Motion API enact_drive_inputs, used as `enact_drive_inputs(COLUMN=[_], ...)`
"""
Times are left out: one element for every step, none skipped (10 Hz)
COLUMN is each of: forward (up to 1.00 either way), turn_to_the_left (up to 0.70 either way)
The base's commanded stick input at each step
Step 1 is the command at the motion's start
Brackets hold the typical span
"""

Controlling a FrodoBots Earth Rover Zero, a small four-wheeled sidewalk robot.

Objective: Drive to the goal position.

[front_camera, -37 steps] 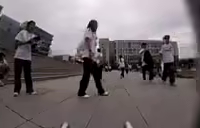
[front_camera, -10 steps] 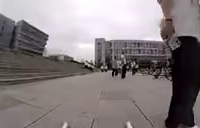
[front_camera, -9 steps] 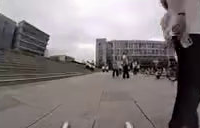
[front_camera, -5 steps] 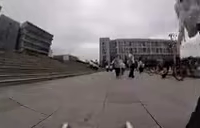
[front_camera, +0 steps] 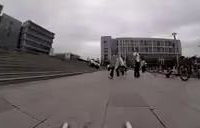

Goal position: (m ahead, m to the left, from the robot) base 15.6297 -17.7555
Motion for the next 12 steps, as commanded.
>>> enact_drive_inputs(forward=[0.45,0.45,0.45,0.45,0.45,0.45,0.45,0.45,0.45,0.45,0.45,0.45], turn_to_the_left=[-0.27,-0.27,-0.27,-0.27,-0.27,-0.23,-0.08,-0.01,0.00,0.00,0.00,0.00])
